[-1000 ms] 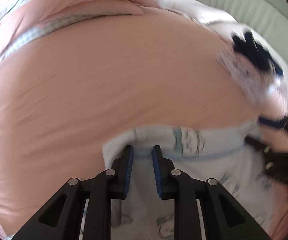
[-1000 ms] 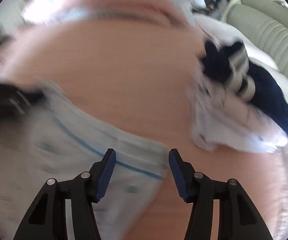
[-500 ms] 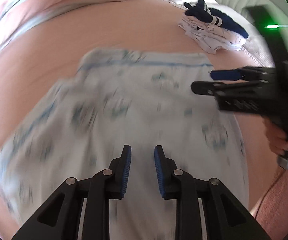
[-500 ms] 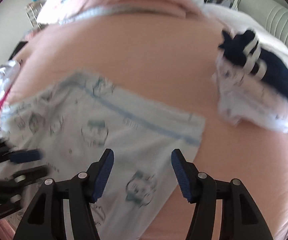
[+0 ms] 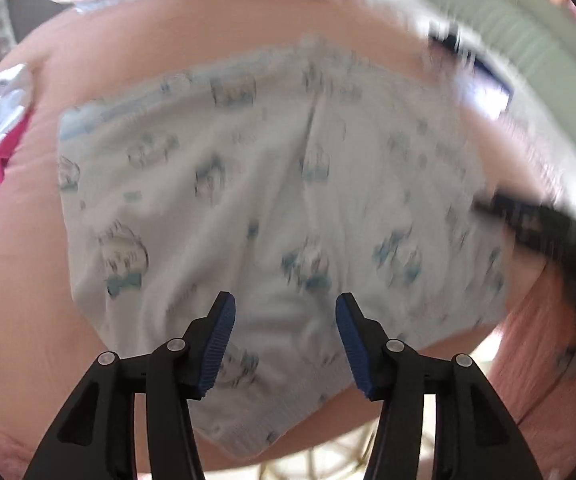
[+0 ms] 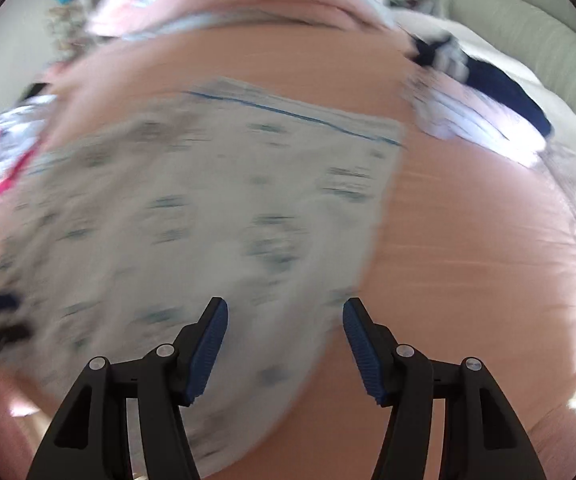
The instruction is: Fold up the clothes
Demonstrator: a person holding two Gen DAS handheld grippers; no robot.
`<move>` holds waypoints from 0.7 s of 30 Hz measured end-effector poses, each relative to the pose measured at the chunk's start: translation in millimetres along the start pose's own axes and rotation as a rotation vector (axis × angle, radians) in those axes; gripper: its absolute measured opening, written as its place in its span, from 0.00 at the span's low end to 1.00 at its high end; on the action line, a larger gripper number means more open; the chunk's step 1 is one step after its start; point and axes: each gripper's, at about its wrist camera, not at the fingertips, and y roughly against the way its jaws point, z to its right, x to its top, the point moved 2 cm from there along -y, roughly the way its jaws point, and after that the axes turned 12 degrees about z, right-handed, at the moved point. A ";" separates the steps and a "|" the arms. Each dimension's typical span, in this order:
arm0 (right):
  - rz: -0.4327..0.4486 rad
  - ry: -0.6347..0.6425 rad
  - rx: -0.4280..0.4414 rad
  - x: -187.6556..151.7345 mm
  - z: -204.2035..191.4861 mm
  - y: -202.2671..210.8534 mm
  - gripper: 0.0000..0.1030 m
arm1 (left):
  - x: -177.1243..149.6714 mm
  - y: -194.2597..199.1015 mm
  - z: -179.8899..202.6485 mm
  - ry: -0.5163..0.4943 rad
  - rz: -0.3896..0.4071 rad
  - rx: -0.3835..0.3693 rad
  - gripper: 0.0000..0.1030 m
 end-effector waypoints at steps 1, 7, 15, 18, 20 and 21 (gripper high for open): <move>0.011 0.026 0.029 -25.8 18.9 35.5 0.58 | 2.5 3.2 -1.3 0.035 0.052 -0.038 0.48; -0.094 0.051 -0.011 -81.2 35.7 72.5 0.58 | -15.9 -15.5 -3.9 0.044 0.012 0.079 0.48; -0.069 -0.167 -0.028 -95.3 63.5 99.3 0.60 | -29.7 40.5 -65.1 0.380 0.101 -0.020 0.48; -0.061 -0.305 0.071 -92.6 63.8 98.1 0.62 | -31.7 28.6 -76.1 0.482 0.082 0.011 0.48; -0.106 -0.332 0.125 -96.5 60.4 88.8 0.63 | -38.4 21.4 -77.7 0.485 0.035 0.032 0.48; -0.106 -0.307 0.115 -99.8 54.3 91.0 0.64 | -43.8 21.5 -79.9 0.494 0.016 0.032 0.48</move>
